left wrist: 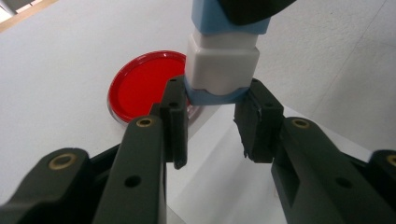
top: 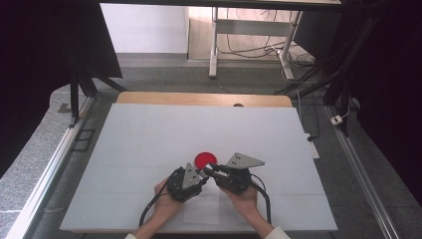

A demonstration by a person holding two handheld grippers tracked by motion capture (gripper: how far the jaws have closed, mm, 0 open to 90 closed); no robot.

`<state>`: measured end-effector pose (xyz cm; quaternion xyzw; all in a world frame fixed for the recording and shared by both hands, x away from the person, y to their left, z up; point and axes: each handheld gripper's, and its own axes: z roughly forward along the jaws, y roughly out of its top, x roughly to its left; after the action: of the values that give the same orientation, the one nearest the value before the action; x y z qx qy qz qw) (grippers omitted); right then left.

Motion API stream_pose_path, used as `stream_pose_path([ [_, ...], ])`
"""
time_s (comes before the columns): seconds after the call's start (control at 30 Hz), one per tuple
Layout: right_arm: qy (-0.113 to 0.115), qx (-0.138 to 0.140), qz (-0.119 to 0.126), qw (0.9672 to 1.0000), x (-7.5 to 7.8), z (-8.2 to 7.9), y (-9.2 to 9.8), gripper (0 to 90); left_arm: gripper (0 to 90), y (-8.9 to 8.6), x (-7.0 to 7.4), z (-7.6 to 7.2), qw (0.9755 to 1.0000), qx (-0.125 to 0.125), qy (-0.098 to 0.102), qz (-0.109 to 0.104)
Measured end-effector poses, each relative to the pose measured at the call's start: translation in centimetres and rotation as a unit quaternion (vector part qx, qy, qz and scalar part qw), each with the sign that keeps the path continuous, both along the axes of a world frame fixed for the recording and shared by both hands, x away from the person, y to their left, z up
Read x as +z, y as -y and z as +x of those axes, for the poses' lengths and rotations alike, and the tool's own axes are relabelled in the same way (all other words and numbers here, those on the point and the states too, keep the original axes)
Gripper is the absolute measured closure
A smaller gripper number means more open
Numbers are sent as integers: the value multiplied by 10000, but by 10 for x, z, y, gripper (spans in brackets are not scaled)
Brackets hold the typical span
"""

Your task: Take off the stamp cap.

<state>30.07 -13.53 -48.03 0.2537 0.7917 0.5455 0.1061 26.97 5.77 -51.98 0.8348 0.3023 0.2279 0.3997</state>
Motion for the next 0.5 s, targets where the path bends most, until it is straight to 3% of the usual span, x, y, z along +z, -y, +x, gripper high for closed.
stream_pose_path([
  [0.5, 15, -58, -1, 10000, -1, -1, 0, 750, 657, 0, -1, -1, 10000, 41, 57, 53],
])
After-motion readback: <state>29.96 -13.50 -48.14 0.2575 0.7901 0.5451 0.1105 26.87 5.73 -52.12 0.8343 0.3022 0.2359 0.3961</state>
